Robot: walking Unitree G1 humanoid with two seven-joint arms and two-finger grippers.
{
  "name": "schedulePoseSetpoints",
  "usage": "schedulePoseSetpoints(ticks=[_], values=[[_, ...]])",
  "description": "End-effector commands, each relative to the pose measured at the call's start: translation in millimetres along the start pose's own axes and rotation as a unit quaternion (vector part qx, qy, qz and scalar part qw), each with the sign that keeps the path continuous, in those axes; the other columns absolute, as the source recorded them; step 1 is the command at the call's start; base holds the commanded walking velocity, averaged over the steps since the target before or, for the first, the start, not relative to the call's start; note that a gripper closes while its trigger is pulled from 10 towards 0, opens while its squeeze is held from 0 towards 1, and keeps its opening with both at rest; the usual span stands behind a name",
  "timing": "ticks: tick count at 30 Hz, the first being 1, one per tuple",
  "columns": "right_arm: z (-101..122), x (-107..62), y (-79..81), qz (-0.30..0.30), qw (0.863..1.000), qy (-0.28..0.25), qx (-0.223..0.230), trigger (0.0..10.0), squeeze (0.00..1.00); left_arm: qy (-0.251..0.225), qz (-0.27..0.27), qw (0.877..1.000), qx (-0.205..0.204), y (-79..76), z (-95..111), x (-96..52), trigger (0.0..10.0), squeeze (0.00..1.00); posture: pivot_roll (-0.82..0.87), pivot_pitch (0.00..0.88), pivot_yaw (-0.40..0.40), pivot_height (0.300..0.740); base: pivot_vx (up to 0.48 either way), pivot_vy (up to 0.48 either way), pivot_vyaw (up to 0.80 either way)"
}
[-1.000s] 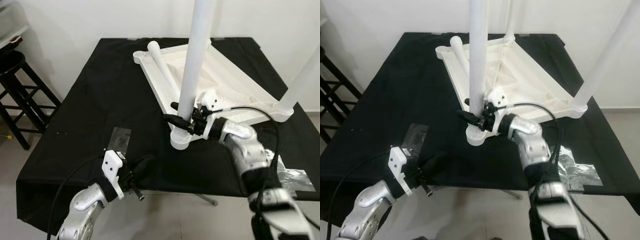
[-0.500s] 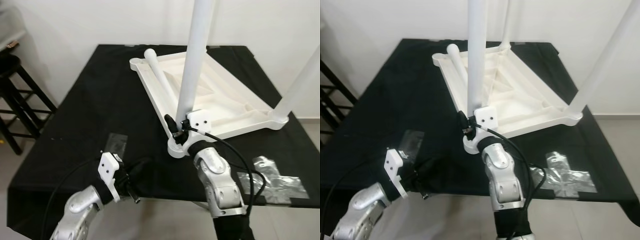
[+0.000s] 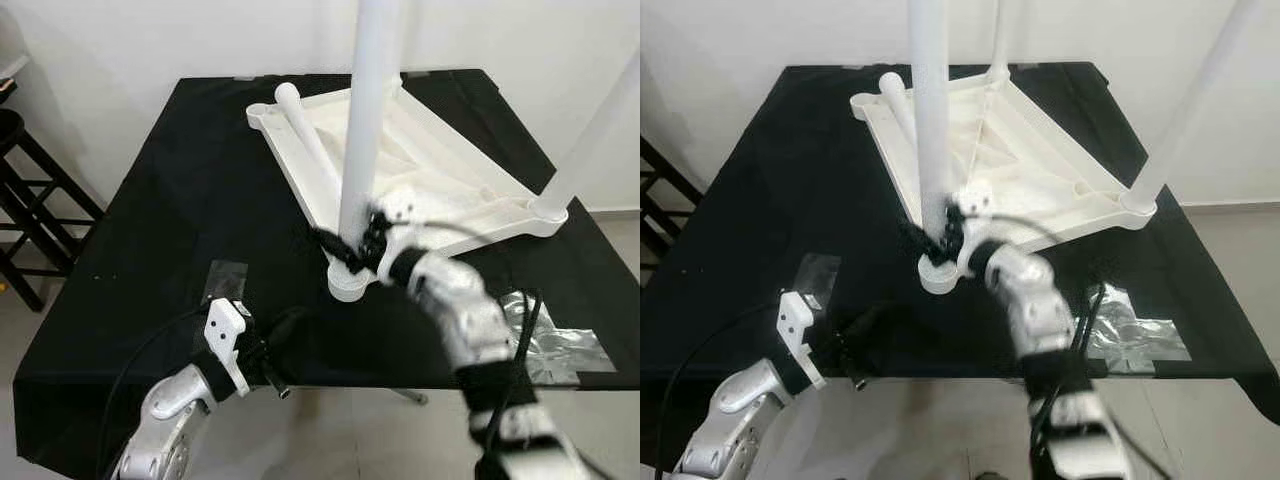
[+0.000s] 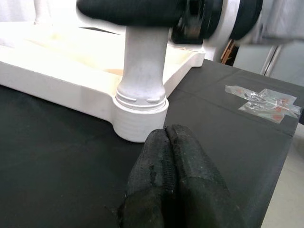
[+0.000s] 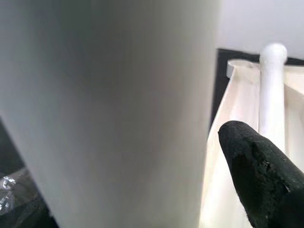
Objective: Building children table
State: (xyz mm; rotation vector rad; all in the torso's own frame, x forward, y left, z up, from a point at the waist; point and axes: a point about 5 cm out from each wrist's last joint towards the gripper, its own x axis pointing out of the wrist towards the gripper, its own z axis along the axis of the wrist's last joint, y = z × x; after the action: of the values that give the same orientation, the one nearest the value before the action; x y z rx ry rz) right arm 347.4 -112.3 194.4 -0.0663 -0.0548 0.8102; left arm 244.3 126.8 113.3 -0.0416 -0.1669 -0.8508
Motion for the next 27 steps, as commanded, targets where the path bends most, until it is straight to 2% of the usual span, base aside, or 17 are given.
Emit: schedulePoseSetpoints(ticks=[1,2,4,8,9,12,13,18,27], values=[[-9.2,0.7,3.2,0.032,0.999,0.013,0.011,10.0,0.00,0.002,0.001,1.000,0.000,-1.3,-2.4,-0.4,10.0,0.00,0.03,0.116,-0.011,0.740,0.000,0.000,0.00],[-9.2,0.7,3.2,0.032,0.999,0.013,0.011,10.0,0.00,0.002,0.001,1.000,0.000,-1.3,-2.4,-0.4,10.0,0.00,0.03,0.116,-0.011,0.740,0.000,0.000,0.00],[-9.4,2.7,-3.3,0.115,0.992,0.043,-0.011,10.0,0.00,0.002,0.003,1.000,0.000,-1.5,-3.0,-0.1,10.0,0.00,0.04,0.112,-0.015,0.740,0.000,0.000,0.00],[-5.8,4.9,-9.5,0.161,0.986,0.051,-0.009,10.0,0.00,0.002,0.003,1.000,0.000,-1.7,-3.3,0.1,10.0,0.00,0.04,0.109,-0.014,0.740,0.000,0.000,0.00],[-5.3,5.0,-11.2,0.166,0.985,0.053,-0.006,2.0,0.00,0.002,0.003,1.000,0.000,-1.8,-3.4,0.2,10.0,0.00,0.05,0.108,-0.009,0.740,0.000,0.000,0.00],[-5.2,4.8,-12.8,0.170,0.984,0.056,-0.004,2.0,0.00,0.002,0.003,1.000,0.000,-1.9,-3.4,0.2,10.0,0.00,0.05,0.107,-0.008,0.740,0.000,0.000,0.00],[-5.9,3.2,-15.2,0.181,0.982,0.060,0.001,0.0,0.00,0.002,0.002,1.000,-0.001,-2.1,-3.5,0.7,10.0,0.00,0.06,0.105,-0.007,0.740,0.000,0.000,0.00],[-13.5,-6.4,-25.9,0.192,0.979,0.074,0.010,0.0,0.00,0.003,0.000,1.000,-0.001,-2.0,-3.7,0.7,10.0,0.00,0.06,0.105,-0.002,0.740,0.000,0.000,0.00],[-28.2,-18.5,-29.6,0.150,0.987,0.062,0.019,0.0,0.00,0.003,0.000,1.000,0.000,-1.6,-2.9,-0.6,10.0,0.00,0.06,0.114,0.005,0.740,0.000,0.000,0.00]])
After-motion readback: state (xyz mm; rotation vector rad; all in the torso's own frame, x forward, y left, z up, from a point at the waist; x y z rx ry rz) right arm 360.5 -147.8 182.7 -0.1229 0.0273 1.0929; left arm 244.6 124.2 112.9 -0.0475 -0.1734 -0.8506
